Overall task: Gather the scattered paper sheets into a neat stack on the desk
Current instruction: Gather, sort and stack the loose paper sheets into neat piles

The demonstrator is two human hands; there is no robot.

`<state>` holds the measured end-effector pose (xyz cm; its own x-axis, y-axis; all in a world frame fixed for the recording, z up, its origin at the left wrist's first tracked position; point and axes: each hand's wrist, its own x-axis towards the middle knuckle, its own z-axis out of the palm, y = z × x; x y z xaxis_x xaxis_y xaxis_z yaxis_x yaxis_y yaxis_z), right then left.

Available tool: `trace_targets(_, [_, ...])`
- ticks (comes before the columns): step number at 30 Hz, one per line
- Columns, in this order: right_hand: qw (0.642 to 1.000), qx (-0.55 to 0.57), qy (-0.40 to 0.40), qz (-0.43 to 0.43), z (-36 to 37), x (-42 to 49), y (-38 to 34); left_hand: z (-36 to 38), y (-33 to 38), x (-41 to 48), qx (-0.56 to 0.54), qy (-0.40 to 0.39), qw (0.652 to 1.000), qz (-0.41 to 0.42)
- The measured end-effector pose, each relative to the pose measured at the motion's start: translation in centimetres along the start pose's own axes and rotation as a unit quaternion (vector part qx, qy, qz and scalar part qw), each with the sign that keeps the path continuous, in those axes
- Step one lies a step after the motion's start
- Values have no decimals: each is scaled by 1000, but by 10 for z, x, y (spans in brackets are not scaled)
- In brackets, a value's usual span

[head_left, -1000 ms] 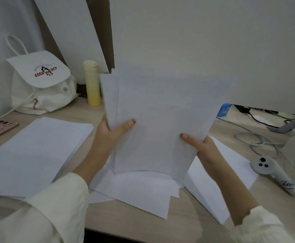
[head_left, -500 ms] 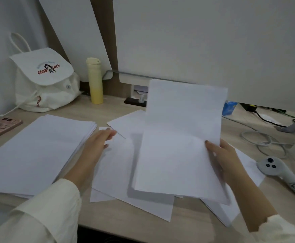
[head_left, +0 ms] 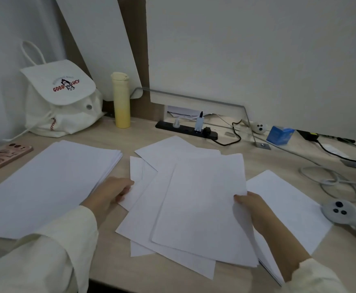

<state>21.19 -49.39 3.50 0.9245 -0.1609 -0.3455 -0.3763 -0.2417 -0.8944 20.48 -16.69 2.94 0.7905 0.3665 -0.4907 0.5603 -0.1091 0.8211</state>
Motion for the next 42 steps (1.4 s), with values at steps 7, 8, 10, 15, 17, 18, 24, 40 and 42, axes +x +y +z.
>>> trace_targets(7, [999,-15,-43,-2,23,8,-12,6,9,6,6,-59,998,34])
trace_targets(8, [998,-21,-51,-4,26,8,-13,5,12,8,5,-60,997,41])
trace_targets(10, [997,-32,-64,-11,30,11,-16,4,18,12,20,-72,996,55])
trace_targets(15, [993,-59,-99,-35,48,17,-21,7,28,17,69,-111,990,50])
trace_targets(17, [991,-65,-105,-54,53,22,-23,10,28,20,84,-119,988,41])
trace_targets(18, [990,-75,-94,-70,55,26,-25,11,26,22,81,-117,989,37])
trace_targets(24, [974,-179,-8,-139,54,67,-35,13,9,29,-19,-79,996,21])
trace_targets(40, [947,-260,-185,-39,53,79,-62,29,-8,22,-64,-91,992,63])
trace_targets(42, [962,-247,-50,-106,47,107,-63,30,-10,25,-60,-65,994,61])
